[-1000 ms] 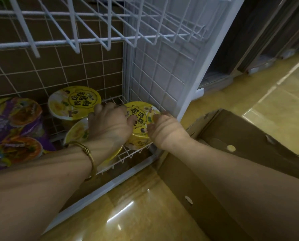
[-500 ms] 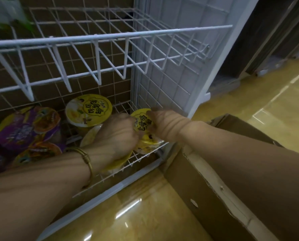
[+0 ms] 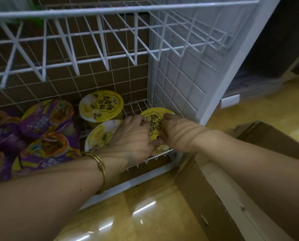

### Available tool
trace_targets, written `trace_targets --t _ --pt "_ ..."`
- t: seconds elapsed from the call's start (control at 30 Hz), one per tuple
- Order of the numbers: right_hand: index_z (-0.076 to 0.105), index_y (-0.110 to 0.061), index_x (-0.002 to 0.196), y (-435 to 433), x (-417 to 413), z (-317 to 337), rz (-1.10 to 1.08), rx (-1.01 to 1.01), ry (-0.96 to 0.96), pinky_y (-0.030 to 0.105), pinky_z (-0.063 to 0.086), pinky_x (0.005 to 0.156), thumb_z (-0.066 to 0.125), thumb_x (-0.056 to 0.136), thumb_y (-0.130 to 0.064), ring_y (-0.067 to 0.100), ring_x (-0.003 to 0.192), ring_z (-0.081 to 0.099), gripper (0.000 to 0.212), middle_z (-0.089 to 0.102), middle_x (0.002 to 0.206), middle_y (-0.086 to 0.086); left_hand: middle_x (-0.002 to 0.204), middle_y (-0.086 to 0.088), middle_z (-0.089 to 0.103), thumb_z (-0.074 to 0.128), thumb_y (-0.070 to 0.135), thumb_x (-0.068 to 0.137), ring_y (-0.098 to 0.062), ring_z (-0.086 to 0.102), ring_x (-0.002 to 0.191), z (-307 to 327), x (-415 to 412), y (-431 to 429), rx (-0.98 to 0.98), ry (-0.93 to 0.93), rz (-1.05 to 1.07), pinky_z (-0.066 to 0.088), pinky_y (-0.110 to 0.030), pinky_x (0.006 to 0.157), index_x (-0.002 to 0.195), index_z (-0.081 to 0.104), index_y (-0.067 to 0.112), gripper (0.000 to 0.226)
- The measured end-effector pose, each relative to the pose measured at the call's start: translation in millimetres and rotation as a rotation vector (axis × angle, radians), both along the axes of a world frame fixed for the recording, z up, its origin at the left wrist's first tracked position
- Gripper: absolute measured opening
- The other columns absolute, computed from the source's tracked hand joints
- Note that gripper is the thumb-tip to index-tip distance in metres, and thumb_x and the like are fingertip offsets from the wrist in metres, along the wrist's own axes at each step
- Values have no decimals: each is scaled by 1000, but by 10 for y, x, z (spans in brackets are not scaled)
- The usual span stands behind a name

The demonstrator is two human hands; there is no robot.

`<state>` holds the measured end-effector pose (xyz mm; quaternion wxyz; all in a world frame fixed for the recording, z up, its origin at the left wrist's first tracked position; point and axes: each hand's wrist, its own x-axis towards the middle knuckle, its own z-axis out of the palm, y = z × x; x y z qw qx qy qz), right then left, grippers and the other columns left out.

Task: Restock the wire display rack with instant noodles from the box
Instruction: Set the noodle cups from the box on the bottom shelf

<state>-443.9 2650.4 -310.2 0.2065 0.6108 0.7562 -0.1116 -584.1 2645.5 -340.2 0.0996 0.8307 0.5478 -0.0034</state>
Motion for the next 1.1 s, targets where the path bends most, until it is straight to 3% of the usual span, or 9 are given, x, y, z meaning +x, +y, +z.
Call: trace_targets --t 0.1,0.3,0.37,0.5,0.6,0.7,0.77,0.9,1.1 --pt "44 -17 144 -83 20 -62 16 57 2 35 26 114 39 105 -36 26 141 31 43 38 149 8 154 -2 30 41 63 93 -24 27 141 -1 -12 30 -12 7 -11 22 -32 115 147 38 17 71" --pt "38 -20 148 -138 -41 -29 -65 52 -42 38 25 116 31 105 -47 31 141 30 51 35 151 11 161 -1 15 42 45 99 -24 15 149 76 5 64 -93 14 -33 2 -34 121 154 27 14 64" --pt "39 -23 148 -167 -65 -40 -83 45 -56 40 24 116 31 105 -50 32 142 28 51 37 150 9 161 -1 13 42 36 100 -26 14 148 62 -8 77 -97 -7 -20 3 -34 121 154 26 17 59" --pt "40 -15 147 -219 -110 -128 -207 101 -26 43 27 115 30 98 -64 34 143 25 69 31 152 12 158 -2 21 43 28 100 -29 17 146 28 -55 116 -56 -17 3 11 -37 120 151 33 26 52" --pt "35 -12 149 -256 -144 -191 -217 142 1 43 21 120 28 98 -65 35 146 21 74 24 156 15 145 -3 42 47 21 97 -25 34 137 39 -74 151 24 38 -64 15 -36 115 136 52 23 40" --pt "25 -6 152 -298 -180 -222 -210 112 30 41 12 122 25 101 -59 34 150 13 74 15 162 18 139 -2 49 49 10 93 -20 39 136 32 -75 174 10 63 -95 9 -40 119 131 56 19 39" --pt "30 -6 149 -310 -186 -232 -215 117 30 41 18 121 25 101 -59 34 147 20 72 24 159 18 140 -2 49 51 4 91 -19 38 137 6 -84 178 17 47 -97 8 -40 120 131 55 18 43" --pt "39 -11 142 -319 -192 -222 -239 160 1 42 34 110 26 99 -63 33 137 35 69 39 147 14 144 -3 46 45 9 97 -20 35 138 -38 -133 156 34 -52 -71 12 -36 118 134 53 16 39" --pt "43 -13 143 -290 -262 -128 -236 178 -10 44 36 108 25 98 -66 32 139 35 72 39 148 11 151 -3 42 36 31 105 -19 33 140 105 -407 98 66 -140 -5 21 -27 115 140 50 15 41"
